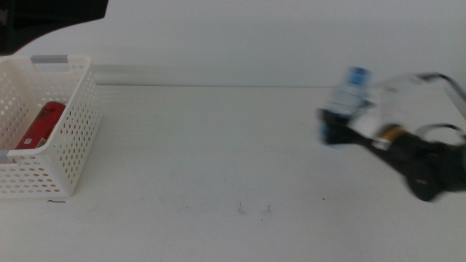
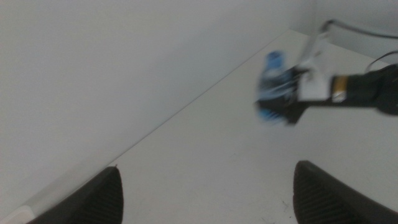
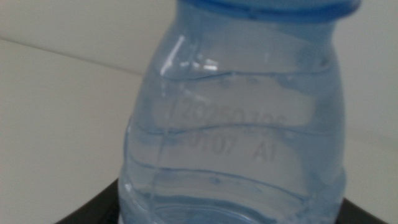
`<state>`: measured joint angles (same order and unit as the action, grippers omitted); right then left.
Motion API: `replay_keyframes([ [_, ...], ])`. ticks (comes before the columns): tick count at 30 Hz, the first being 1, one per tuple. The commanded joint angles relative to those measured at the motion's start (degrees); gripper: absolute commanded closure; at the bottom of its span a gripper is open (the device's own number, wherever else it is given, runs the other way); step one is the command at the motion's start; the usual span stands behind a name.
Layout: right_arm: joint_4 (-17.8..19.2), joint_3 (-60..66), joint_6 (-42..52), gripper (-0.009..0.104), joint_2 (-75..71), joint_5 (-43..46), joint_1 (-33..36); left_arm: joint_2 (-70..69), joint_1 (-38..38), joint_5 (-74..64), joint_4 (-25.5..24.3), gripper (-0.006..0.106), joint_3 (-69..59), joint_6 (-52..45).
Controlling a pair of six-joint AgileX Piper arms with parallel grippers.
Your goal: Use arms to grab the bottles and put them into the dustbin to the left of the table.
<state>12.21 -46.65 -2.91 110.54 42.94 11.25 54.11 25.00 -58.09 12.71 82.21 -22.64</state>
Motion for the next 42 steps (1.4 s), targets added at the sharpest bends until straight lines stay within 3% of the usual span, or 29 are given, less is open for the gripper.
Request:
replay_keyframes([
  [1, -1.04, -5.35, 0.13, 0.097, -0.38, -0.39, 8.16, -0.17, 0.16, 0.88, 0.19, 0.007, 0.23, 0.09],
  [6, -2.01, -20.54, -0.30, 0.097, 10.36, -6.84, 19.30, -0.17, 0.16, 0.89, 0.04, 0.007, 0.23, 0.09],
  [12, -2.52, -31.90, -0.30, 0.092, 17.69, -18.50, 23.49, -0.17, 0.16, 0.89, -0.32, 0.007, 0.23, 0.09],
  [14, -2.52, -32.26, -0.30, 0.082, 18.59, -18.77, 23.61, -0.17, 0.16, 1.00, -0.32, 0.007, 0.23, 0.09],
  [16, -2.52, -32.14, -0.52, 0.064, 18.85, -19.77, 23.61, -0.17, 0.16, 1.14, -0.32, 0.007, 0.23, 0.09],
  [19, -2.52, -30.10, -1.61, 0.022, 17.39, -22.54, 23.61, -0.17, 0.16, 1.14, -0.32, 0.007, 0.23, 0.09],
  [21, -2.52, -26.79, -3.37, 0.003, 13.99, -24.39, 23.61, -0.17, 0.16, 1.14, -0.32, 0.007, 0.23, 0.09],
  [26, -2.52, -10.90, -9.31, 0.007, -2.46, -27.38, 23.51, -0.17, 0.16, 1.36, -0.32, 0.007, 0.23, 0.09],
  [29, -1.48, -4.99, -13.39, 0.012, -18.00, -41.09, 23.63, -0.17, 0.16, 1.44, -0.32, 0.007, 0.23, 0.09],
  [31, -1.48, -6.02, -13.16, 0.013, -28.05, -55.72, 23.63, -0.17, 0.16, 1.90, -0.32, 0.007, 0.23, 0.09],
  [35, -1.39, -14.13, -8.06, 0.013, -40.38, -73.67, 23.63, -0.17, 0.16, 2.17, -0.32, 0.007, 0.23, 0.09],
  [39, -1.37, -21.93, -6.54, 0.013, -44.22, -83.17, 23.53, -0.17, 0.16, 2.17, -0.32, 0.007, 0.23, 0.09],
  [42, -1.37, -22.66, -6.54, 0.013, -44.43, -83.69, 23.53, -0.17, 0.16, 2.17, -0.32, 0.007, 0.23, 0.09],
])
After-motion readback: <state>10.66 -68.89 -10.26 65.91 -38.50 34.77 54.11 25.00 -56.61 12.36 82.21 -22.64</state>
